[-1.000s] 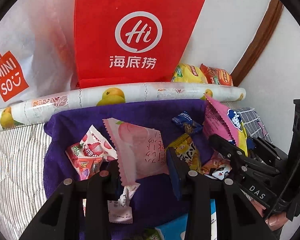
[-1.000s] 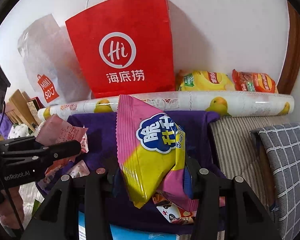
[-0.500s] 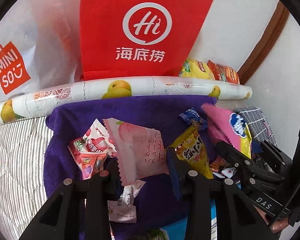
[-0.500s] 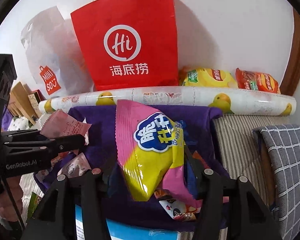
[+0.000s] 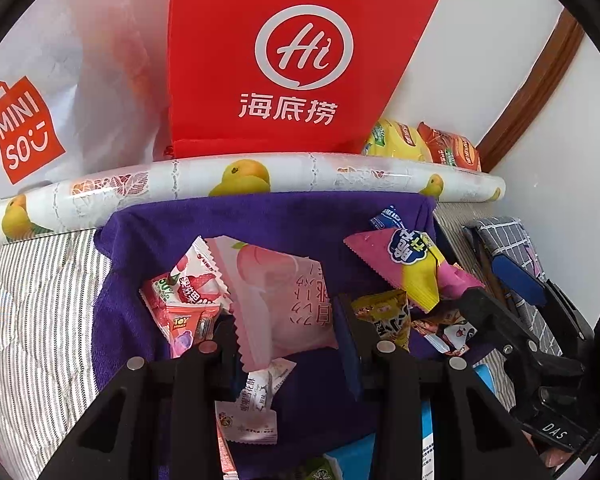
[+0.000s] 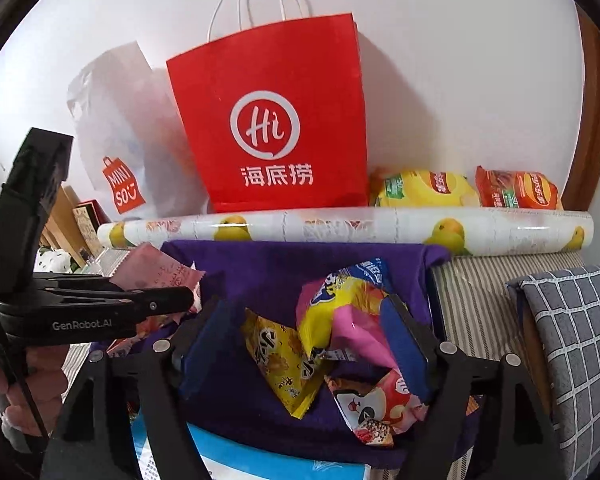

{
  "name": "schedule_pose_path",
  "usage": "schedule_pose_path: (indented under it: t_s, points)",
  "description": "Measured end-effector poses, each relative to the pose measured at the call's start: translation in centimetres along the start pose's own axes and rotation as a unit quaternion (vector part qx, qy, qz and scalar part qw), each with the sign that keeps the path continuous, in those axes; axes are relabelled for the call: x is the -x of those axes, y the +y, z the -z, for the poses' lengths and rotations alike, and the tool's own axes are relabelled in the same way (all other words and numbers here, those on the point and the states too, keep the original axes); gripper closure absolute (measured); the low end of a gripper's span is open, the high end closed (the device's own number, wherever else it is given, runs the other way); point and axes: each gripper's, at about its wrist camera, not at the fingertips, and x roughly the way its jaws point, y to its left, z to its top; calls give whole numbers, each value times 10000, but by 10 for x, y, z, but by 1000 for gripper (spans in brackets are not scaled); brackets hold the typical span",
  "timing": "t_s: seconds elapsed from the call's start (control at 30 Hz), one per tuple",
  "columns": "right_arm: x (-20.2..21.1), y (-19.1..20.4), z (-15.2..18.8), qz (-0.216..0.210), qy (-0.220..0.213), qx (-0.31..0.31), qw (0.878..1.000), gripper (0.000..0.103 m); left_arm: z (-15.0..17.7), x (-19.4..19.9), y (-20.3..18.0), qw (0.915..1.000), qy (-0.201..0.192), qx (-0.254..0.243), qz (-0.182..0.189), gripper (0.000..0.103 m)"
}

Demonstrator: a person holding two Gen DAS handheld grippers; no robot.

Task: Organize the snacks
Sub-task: 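Open the left tool to drop the pink packet while the right tool drops the chip bag, then withdraw both tools from the towel back toward the remaining snacks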

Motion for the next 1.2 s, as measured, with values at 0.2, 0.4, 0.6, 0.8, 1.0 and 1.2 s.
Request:
schedule_pose_path:
  t_s: [0.2,0.4,0.6,0.8,1.0,1.2]
  points:
    - [0,-5,0,67,14,-108,9999,26,-3,6,1,9995,-38,75,294,54]
    - [1,-6,-1,99,-10,-132,9999,26,-8,16,7,9993,-167,162,288,42]
    - [9,-3,-1,116,-131,-74,9998,26,-12,27,12,9985,-243,310,375,42]
    - [14,4,0,182,-214,30,9996,26,-8,35,1,9985,-321,213,382,42]
    - [11,-1,2,368,-232,36,9990,26,-1,33,-16,9993,-289,24,226,42]
    - [16,-13,0,270,-362,-268,9986,26,7,54,-24,9987,-498,-67,84,42]
